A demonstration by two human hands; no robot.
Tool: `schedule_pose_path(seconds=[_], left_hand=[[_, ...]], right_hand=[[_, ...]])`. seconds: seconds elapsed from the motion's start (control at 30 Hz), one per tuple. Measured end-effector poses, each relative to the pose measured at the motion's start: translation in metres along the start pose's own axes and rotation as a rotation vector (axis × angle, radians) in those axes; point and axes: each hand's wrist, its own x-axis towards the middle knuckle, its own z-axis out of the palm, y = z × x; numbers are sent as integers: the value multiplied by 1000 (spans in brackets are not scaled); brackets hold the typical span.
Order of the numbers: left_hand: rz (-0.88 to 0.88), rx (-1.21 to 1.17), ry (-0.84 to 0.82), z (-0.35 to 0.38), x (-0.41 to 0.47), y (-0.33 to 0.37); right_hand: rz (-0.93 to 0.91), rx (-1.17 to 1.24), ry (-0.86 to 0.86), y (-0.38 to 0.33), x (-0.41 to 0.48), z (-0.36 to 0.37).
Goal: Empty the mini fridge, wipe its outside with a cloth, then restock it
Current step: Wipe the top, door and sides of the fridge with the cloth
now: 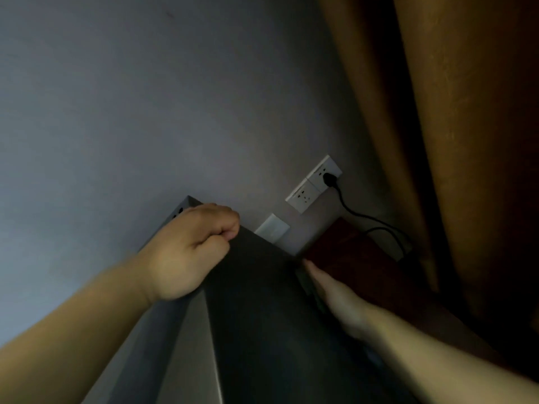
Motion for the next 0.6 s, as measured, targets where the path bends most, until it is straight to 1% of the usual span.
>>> schedule_pose_path(seconds=[0.1, 0.17, 0.27, 0.3, 0.33, 0.37, 0.4, 0.43, 0.47, 0.53, 0.6], left_hand=[[48, -44, 37, 3, 2, -4], [60, -50, 55, 4, 4, -4], [64, -54, 72, 5, 4, -4], [57, -60, 77, 5, 3, -4], [52, -61, 83, 5, 3, -4], [48, -56, 90, 5, 3, -4], [44, -52, 93, 6, 3, -4], [39, -50, 94, 6, 4, -4], [30, -53, 93, 6, 3, -4], [16, -67, 90, 6, 4, -3], [2, -82, 92, 6, 4, -3]], right_hand=[[7, -23, -46, -6, 22, 3], [26, -66, 3, 7, 35, 1], [102, -71, 253, 30, 54, -18], [95, -71, 281, 28, 59, -17], [114, -43, 287, 19, 63, -11], [100, 15, 233, 9, 67, -6], [99, 59, 138, -4, 70, 2], [80, 67, 58, -12, 73, 7], [87, 38, 40, -18, 71, 11], [93, -6, 94, -7, 75, 5], [99, -56, 245, 21, 78, -10]])
